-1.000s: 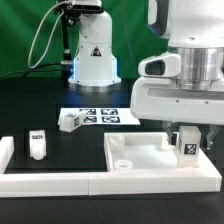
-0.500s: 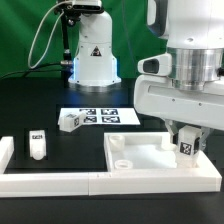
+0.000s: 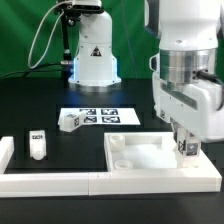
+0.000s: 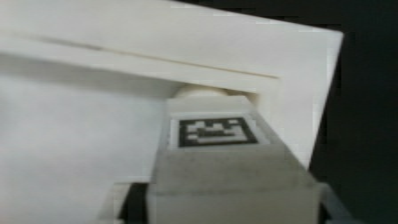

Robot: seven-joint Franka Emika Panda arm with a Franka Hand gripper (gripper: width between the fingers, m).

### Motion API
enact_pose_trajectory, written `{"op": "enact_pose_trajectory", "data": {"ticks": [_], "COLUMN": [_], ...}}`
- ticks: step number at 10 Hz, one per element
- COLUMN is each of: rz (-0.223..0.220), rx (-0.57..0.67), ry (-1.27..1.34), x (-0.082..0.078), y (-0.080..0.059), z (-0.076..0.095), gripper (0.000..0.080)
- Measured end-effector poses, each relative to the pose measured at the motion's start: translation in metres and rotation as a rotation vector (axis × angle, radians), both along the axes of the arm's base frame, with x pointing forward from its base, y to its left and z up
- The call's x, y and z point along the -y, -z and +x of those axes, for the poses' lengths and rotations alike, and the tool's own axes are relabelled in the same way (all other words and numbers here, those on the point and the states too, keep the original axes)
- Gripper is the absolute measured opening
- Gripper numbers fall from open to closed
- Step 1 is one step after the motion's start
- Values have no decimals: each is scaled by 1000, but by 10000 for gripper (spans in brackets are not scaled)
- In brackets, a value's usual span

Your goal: Assemble one leg

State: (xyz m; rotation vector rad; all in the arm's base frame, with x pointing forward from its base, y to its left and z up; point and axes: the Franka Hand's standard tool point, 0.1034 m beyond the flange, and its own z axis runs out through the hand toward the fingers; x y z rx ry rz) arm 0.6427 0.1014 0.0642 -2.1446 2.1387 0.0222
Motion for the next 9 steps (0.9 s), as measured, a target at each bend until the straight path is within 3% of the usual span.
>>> {"op": "enact_pose_trajectory", "data": {"ticks": [2, 4, 7, 9], "rz": [53, 64, 63, 62], "rx": [-22, -37, -39, -39], "ry": [232, 389, 414, 403], "x": [-2, -3, -3, -4], "y": [0, -1, 0, 0], "z": [0, 0, 0, -1], "gripper": [285, 285, 285, 563]}}
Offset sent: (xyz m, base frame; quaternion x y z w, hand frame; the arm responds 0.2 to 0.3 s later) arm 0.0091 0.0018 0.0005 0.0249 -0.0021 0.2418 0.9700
